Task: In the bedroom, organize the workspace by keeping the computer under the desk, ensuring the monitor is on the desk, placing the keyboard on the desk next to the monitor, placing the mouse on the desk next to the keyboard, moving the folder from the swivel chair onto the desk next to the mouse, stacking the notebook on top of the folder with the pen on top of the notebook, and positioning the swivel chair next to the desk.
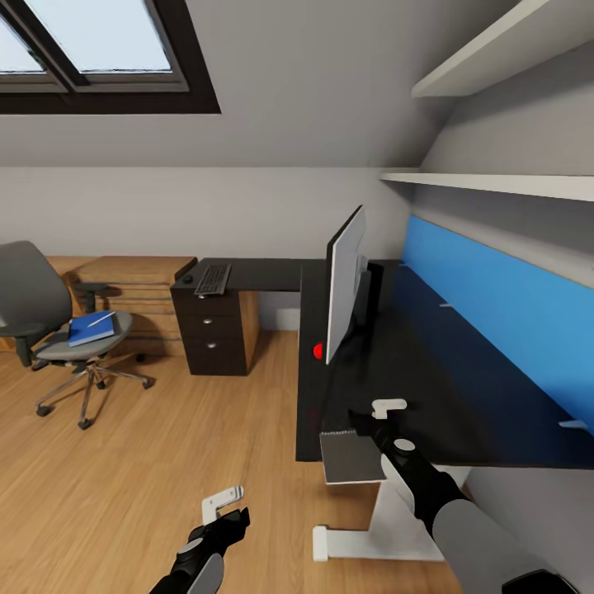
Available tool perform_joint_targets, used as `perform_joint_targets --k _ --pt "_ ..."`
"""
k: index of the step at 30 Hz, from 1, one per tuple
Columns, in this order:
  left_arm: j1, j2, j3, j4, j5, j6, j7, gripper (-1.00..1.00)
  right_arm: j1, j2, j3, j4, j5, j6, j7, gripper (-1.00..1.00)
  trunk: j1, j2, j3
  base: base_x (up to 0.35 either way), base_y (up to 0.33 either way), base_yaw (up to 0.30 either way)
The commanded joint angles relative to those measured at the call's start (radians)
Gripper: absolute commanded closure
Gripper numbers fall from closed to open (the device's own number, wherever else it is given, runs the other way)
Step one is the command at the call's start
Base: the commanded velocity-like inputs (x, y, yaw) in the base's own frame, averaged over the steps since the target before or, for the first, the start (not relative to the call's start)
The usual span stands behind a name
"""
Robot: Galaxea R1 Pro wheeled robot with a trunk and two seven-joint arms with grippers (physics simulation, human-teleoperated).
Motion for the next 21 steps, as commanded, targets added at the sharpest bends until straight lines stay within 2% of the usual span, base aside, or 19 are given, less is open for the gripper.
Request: perform_joint_targets --k 1,17,21 --pt "-0.001 0.0 -0.002 -0.002 0.006 0.003 0.007 -1.0 0.0 -0.001 0.007 0.03 -0.021 0.001 -0.005 -1.0 0.0 0.0 -0.001 0.076 0.0 0.0" --pt "-0.001 0.0 -0.004 -0.002 0.006 0.003 0.007 -1.0 0.0 -0.001 0.007 0.03 -0.021 0.001 -0.005 -1.0 0.0 0.0 -0.001 0.015 0.0 0.0" --pt "-0.001 0.0 -0.005 -0.002 0.007 0.003 0.007 -1.0 0.0 -0.001 0.007 0.03 -0.021 0.0 -0.005 -1.0 -0.015 0.028 0.011 0.0 0.0 0.0"
